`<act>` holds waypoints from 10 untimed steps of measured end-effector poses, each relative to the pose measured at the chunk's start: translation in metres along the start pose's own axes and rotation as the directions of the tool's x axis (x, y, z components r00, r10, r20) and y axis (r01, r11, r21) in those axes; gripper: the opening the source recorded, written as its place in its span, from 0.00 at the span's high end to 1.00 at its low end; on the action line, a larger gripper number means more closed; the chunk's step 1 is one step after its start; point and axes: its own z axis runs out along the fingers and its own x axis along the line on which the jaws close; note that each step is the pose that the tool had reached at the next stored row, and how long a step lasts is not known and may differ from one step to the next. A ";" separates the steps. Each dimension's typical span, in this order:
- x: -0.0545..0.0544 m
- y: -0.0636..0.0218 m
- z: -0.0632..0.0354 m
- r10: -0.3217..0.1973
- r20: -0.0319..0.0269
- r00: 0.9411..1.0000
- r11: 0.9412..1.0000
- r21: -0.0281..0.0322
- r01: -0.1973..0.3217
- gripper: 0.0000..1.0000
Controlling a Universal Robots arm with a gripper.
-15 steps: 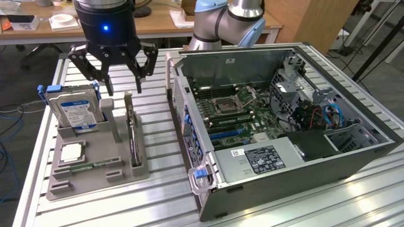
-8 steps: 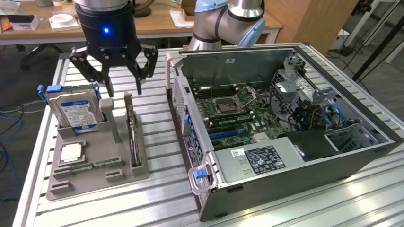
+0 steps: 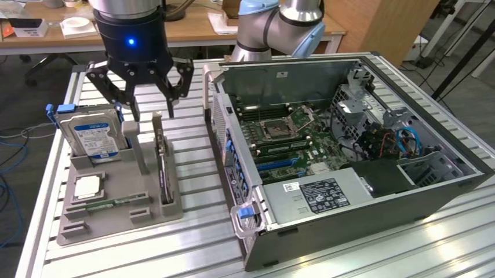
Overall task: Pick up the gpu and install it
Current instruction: 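Pick up the gpu and move the gpu toward the slot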
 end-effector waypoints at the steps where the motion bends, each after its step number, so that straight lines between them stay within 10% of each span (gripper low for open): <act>1: 0.000 0.0000 0.0008 0.000 0.000 1.000 1.000 0.000 0.000 0.41; 10: 0.000 -0.0013 0.0084 0.000 0.000 1.000 1.000 0.000 0.000 0.41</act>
